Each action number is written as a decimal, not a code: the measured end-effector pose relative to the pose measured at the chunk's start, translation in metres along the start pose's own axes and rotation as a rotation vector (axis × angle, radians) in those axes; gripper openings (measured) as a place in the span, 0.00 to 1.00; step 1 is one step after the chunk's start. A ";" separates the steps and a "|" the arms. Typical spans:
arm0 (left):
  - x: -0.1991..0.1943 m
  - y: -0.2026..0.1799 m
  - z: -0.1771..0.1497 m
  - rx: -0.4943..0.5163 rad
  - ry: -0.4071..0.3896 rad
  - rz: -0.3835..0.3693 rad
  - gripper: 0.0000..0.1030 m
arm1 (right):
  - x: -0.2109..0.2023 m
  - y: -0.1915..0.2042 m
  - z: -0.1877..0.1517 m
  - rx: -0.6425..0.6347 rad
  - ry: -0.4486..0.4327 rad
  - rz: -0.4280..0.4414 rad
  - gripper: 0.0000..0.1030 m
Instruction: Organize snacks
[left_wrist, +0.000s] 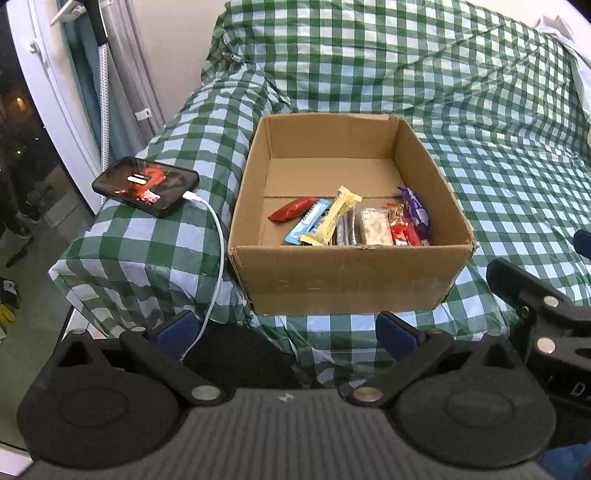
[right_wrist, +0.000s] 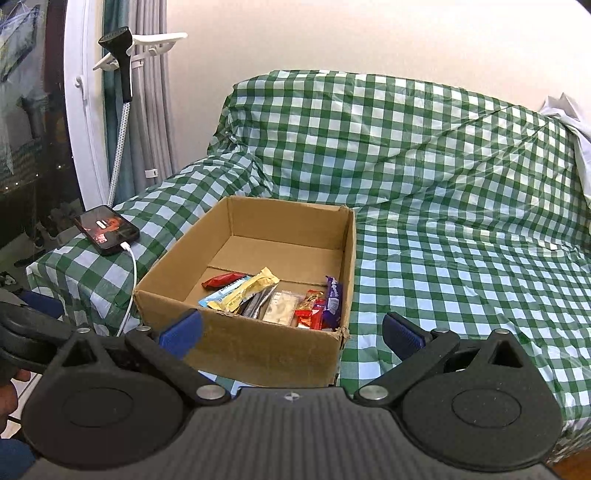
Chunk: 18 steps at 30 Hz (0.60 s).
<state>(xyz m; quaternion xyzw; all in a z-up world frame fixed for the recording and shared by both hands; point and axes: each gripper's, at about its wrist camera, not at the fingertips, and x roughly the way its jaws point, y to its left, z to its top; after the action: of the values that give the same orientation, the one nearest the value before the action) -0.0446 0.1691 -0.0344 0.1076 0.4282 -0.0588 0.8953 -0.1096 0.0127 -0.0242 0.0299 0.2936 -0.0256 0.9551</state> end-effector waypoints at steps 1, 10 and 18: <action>-0.001 0.000 0.000 0.001 -0.003 0.003 1.00 | -0.001 0.000 -0.001 0.000 -0.003 -0.002 0.99; -0.006 -0.001 -0.002 0.015 -0.023 0.035 1.00 | -0.008 0.001 -0.003 -0.013 -0.011 0.002 0.99; -0.007 0.001 -0.002 0.006 -0.022 0.028 1.00 | -0.009 0.001 -0.003 -0.015 -0.012 0.002 0.99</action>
<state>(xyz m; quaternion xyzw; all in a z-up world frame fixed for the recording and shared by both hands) -0.0504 0.1707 -0.0303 0.1158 0.4167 -0.0488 0.9003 -0.1189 0.0144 -0.0218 0.0227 0.2882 -0.0226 0.9570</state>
